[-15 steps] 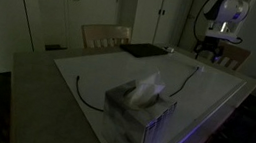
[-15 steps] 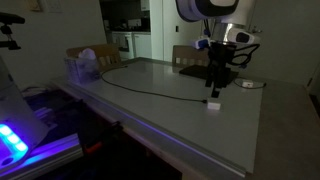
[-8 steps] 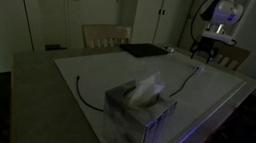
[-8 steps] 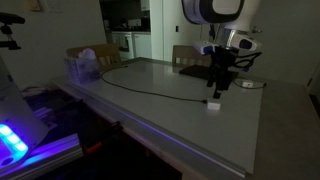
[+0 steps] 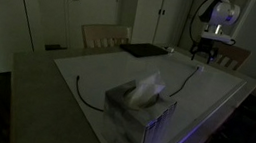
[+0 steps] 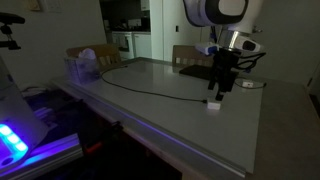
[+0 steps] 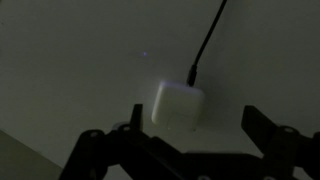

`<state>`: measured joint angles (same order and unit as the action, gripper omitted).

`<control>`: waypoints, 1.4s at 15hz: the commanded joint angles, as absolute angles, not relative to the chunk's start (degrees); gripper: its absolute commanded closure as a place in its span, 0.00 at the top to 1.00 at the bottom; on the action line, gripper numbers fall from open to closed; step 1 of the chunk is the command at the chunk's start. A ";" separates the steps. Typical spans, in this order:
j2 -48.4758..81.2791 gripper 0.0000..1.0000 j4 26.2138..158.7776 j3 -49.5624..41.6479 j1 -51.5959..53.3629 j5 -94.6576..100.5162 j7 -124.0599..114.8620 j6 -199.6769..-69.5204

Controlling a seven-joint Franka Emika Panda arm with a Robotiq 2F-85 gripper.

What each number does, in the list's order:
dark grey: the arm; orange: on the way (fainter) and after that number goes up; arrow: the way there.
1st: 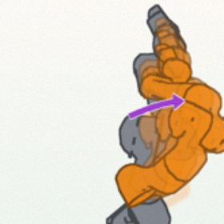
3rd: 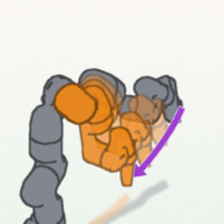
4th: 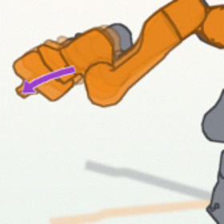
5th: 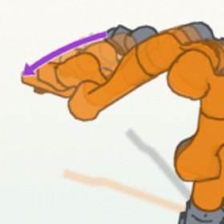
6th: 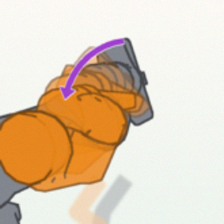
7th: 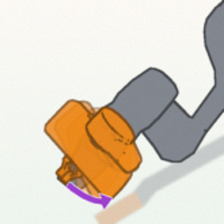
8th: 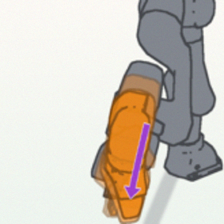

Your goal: Coil up the phone charger

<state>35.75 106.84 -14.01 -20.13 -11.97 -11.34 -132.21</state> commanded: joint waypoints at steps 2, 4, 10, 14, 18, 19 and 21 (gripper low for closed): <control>37.04 1.00 105.08 -13.57 -21.28 -12.38 -10.28 -128.78; 36.97 1.00 106.22 -14.36 -20.24 -11.64 -11.49 -130.67; 37.30 1.00 106.68 -15.25 -19.47 -11.03 -13.57 -131.78; 37.45 1.00 107.24 -15.26 -19.86 -11.22 -13.52 -131.66; 37.39 1.00 107.66 -15.17 -20.14 -11.56 -13.18 -131.18; 37.51 1.00 107.57 -15.02 -20.26 -11.73 -12.98 -131.16; 37.75 0.95 107.35 -14.98 -20.19 -11.75 -13.14 -130.98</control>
